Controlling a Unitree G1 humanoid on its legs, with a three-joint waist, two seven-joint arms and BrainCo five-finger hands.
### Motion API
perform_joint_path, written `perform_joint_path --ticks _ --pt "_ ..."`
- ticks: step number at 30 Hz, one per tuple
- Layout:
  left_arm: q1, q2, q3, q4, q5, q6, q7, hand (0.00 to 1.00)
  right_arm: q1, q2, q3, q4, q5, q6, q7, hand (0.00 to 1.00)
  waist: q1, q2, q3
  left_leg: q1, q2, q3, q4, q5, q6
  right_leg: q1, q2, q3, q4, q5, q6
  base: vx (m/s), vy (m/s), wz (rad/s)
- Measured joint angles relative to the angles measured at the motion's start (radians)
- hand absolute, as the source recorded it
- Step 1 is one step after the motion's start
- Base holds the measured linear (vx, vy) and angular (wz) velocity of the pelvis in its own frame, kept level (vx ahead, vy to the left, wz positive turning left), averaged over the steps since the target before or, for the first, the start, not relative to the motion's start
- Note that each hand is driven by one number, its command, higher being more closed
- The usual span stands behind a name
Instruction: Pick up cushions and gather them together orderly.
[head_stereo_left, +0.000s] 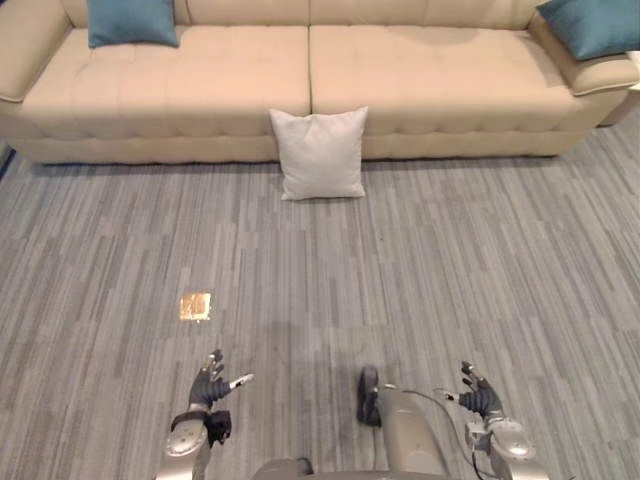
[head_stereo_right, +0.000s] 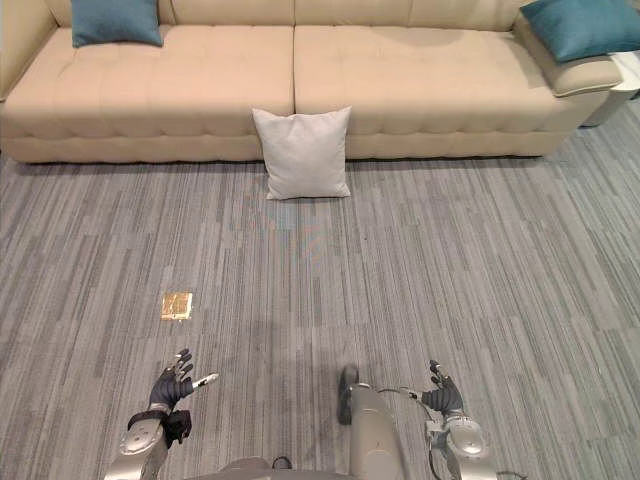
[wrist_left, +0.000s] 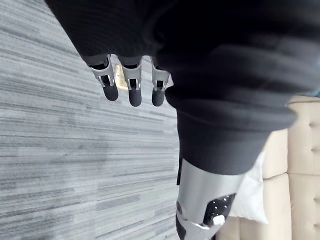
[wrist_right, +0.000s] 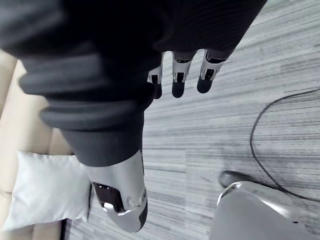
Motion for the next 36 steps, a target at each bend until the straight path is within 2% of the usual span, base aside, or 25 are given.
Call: perform_joint_path --ticks 1,3,5,6,8,11,13,14,15,16,17,18,19,20,22,24,27,28,29,30,31,32,33,35,36 --pt "0.0 -0.001 0.0 0.001 0.0 0.0 -0.001 0.0 -0.005 0.0 0.003 -0.006 0.0 -0.001 0.0 0.0 0.003 0.003 0.001 -0.041 0.018 -0.001 0.106 0.038 -0.019 0.021 0.007 -0.006 0.007 -0.036 -0.004 0.63 -0.288 0.18" --pt "0.006 -0.012 0.005 0.008 0.001 -0.001 0.0 0.0 -0.004 -0.001 0.014 -0.011 0.001 -0.002 0.0 0.0 0.01 0.014 0.012 -0.171 0.09 -0.001 0.454 0.189 0.003 0.139 0.045 -0.019 -0.059 -0.078 -0.017 0.62 -0.275 0.03" --pt "0.011 -0.02 0.005 0.017 0.001 -0.002 -0.002 0.0 0.001 0.008 0.029 -0.018 0.006 -0.013 -0.004 0.0 0.041 0.003 0.027 -0.319 0.185 0.043 0.84 0.157 0.085 0.338 0.1 -0.007 -0.182 -0.095 -0.04 0.67 -0.231 -0.21" --pt "0.011 -0.023 0.005 0.015 0.001 -0.003 -0.002 0.0 0.003 0.012 0.031 -0.025 0.011 -0.017 -0.005 0.0 0.053 -0.004 0.031 -0.352 0.189 0.06 0.871 0.146 0.103 0.383 0.102 -0.001 -0.212 -0.098 -0.042 0.52 -0.123 -0.2" --pt "0.01 -0.033 0.004 0.012 0.0 -0.005 -0.002 0.0 0.005 0.019 0.031 -0.049 0.023 -0.025 -0.008 0.0 0.067 -0.026 0.031 -0.467 0.182 0.112 0.844 0.112 0.126 0.493 0.101 0.02 -0.305 -0.106 -0.031 0.45 -0.073 -0.17" --pt "0.006 -0.035 0.003 0.012 0.001 -0.004 -0.002 0.0 -0.013 0.016 0.026 -0.052 0.043 -0.033 -0.01 0.0 0.093 -0.041 0.04 -0.616 0.094 0.119 0.507 0.109 0.123 0.599 0.071 0.055 -0.391 -0.129 0.002 0.51 0.034 -0.36" --pt "0.022 -0.041 0.002 0.013 0.001 -0.004 -0.001 0.0 -0.013 0.011 0.004 -0.016 0.042 -0.034 -0.021 0.0 0.12 -0.023 0.029 -0.63 0.015 0.053 0.097 0.187 0.052 0.672 0.057 0.096 -0.45 -0.161 0.046 0.54 0.144 -0.64" --pt "0.03 -0.04 0.003 0.014 0.001 -0.004 0.0 0.0 -0.013 0.007 0.004 -0.01 0.042 -0.033 -0.022 0.0 0.124 -0.015 0.024 -0.641 0.013 0.037 0.088 0.235 0.082 0.686 0.057 0.108 -0.447 -0.187 0.061 0.55 0.254 -0.77" --pt "0.048 -0.035 0.006 0.019 0.001 -0.002 0.001 0.0 -0.009 0.012 0.004 0.007 0.04 -0.032 -0.02 0.0 0.132 -0.026 0.004 -0.657 -0.005 0.024 0.173 0.287 0.144 0.693 0.033 0.135 -0.403 -0.238 0.081 0.75 0.327 -0.47" --pt "0.044 -0.038 0.008 0.022 0.002 -0.002 0.0 0.0 0.003 0.018 0.003 0.009 0.04 -0.031 -0.021 0.0 0.131 -0.047 -0.016 -0.666 -0.033 0.033 0.228 0.234 0.19 0.66 -0.009 0.146 -0.291 -0.259 0.094 0.8 0.321 -0.28" --pt "0.04 -0.041 0.005 0.021 0.002 -0.002 0.0 0.0 0.005 0.018 0.0 0.013 0.039 -0.031 -0.019 0.0 0.124 -0.054 -0.021 -0.654 -0.041 0.043 0.235 0.215 0.197 0.629 -0.029 0.152 -0.209 -0.258 0.095 0.83 0.294 0.07" --pt "0.04 -0.043 0.002 0.024 0.002 -0.003 -0.002 0.0 0.006 0.021 0.0 0.018 0.038 -0.027 -0.019 0.0 0.108 -0.067 -0.025 -0.612 -0.072 0.054 0.239 0.176 0.214 0.566 -0.068 0.171 -0.011 -0.218 0.151 0.69 0.236 0.18" --pt "0.037 -0.04 0.003 0.029 0.002 -0.002 -0.001 0.0 0.007 0.024 -0.001 0.025 0.032 -0.024 -0.019 0.0 0.101 -0.073 -0.021 -0.546 -0.098 0.053 0.23 0.134 0.228 0.489 -0.098 0.19 0.218 -0.102 0.192 0.68 0.226 0.19" --pt "0.037 -0.037 0.002 0.033 0.002 -0.002 -0.001 0.0 0.009 0.027 -0.001 0.035 0.031 -0.024 -0.019 0.0 0.097 -0.073 -0.02 -0.502 -0.106 0.052 0.221 0.114 0.234 0.453 -0.11 0.191 0.337 -0.091 0.196 0.67 0.171 0.17" --pt "0.043 -0.029 -0.006 0.039 0.002 0.004 0.001 0.0 0.01 0.035 0.013 0.054 0.031 -0.02 -0.019 0.0 0.081 -0.058 -0.017 -0.307 -0.116 0.029 0.132 0.077 0.239 0.351 -0.116 0.135 0.53 -0.153 0.112 0.62 0.102 0.14" --pt "0.029 -0.021 -0.007 0.04 0.002 0.003 0.0 0.0 0.007 0.031 0.031 0.052 0.03 -0.021 -0.019 0.0 0.076 -0.031 -0.01 -0.182 -0.089 0.019 0.046 0.078 0.238 0.285 -0.086 0.037 0.42 -0.202 0.076 0.51 0.025 0.18" --pt "-0.002 -0.013 -0.007 0.055 0.002 0.003 0.001 0.0 -0.002 0.031 0.032 0.052 0.028 -0.023 -0.019 0.0 0.056 -0.024 -0.006 -0.103 -0.057 0.017 0.004 0.078 0.237 0.178 -0.034 0.001 0.068 -0.188 0.1 0.62 -0.069 0.4" --pt "-0.006 -0.011 -0.006 0.063 0.002 0.002 0.001 0.0 0.003 0.028 0.031 0.052 0.028 -0.023 -0.02 0.0 0.049 -0.034 -0.01 -0.071 -0.05 0.022 -0.016 0.072 0.184 0.162 -0.01 0.007 -0.126 -0.093 0.099 0.58 -0.128 0.54" --pt "-0.005 -0.005 -0.01 0.065 0.002 0.002 0.0 0.0 0.03 0.028 0.031 0.053 0.024 -0.021 -0.02 0.0 0.045 -0.054 -0.017 -0.028 -0.052 0.024 -0.024 0.04 0.118 0.163 0.014 0.038 -0.312 0.072 0.075 0.58 -0.143 0.42" --pt "0.003 0.0 -0.009 0.068 0.002 0.002 0.001 0.0 0.041 0.031 0.033 0.053 0.015 -0.02 -0.02 0.0 0.046 -0.074 -0.026 -0.005 -0.059 0.02 -0.02 0.02 0.088 0.161 0.018 0.062 -0.342 0.198 0.044 0.6 -0.179 0.21" --pt "-0.005 -0.02 -0.005 0.104 0.003 0.006 0.003 0.0 0.039 0.018 0.03 0.065 0.004 -0.014 -0.02 0.0 0.05 -0.048 -0.021 0.028 -0.031 0.008 -0.011 0.001 0.064 0.156 0.034 0.063 -0.269 0.229 0.0 0.56 -0.179 0.07" --pt "-0.003 -0.023 -0.006 0.112 0.004 0.008 0.0 0.0 0.028 0.019 0.03 0.071 0.0 -0.006 -0.02 0.0 0.052 -0.034 -0.024 0.024 -0.006 0.005 0.015 0.017 0.04 0.15 0.045 0.052 -0.233 0.199 -0.021 0.67 -0.241 0.22" --pt "-0.013 -0.039 -0.003 0.11 0.005 0.006 0.0 0.0 0.029 0.02 0.028 0.051 0.0 -0.006 -0.019 0.0 0.045 -0.025 -0.023 -0.039 0.028 -0.032 0.164 0.052 -0.008 0.174 0.053 0.028 -0.207 0.112 -0.021 0.51 -0.203 0.28" --pt "-0.016 -0.069 0.013 0.109 0.01 0.004 0.0 0.0 0.034 0.026 0.03 0.033 0.001 -0.004 -0.02 0.0 0.05 -0.018 -0.017 -0.168 0.09 -0.053 0.491 0.15 -0.027 0.252 0.074 0.014 -0.23 0.066 -0.034 0.43 -0.21 0.3" --pt "-0.012 -0.082 0.012 0.107 0.01 0.004 -0.001 0.0 0.041 0.033 0.03 0.015 0.002 -0.003 -0.021 0.0 0.06 -0.017 -0.016 -0.218 0.124 -0.045 0.628 0.146 -0.023 0.303 0.086 0.005 -0.249 0.05 -0.037 0.52 -0.214 0.13"
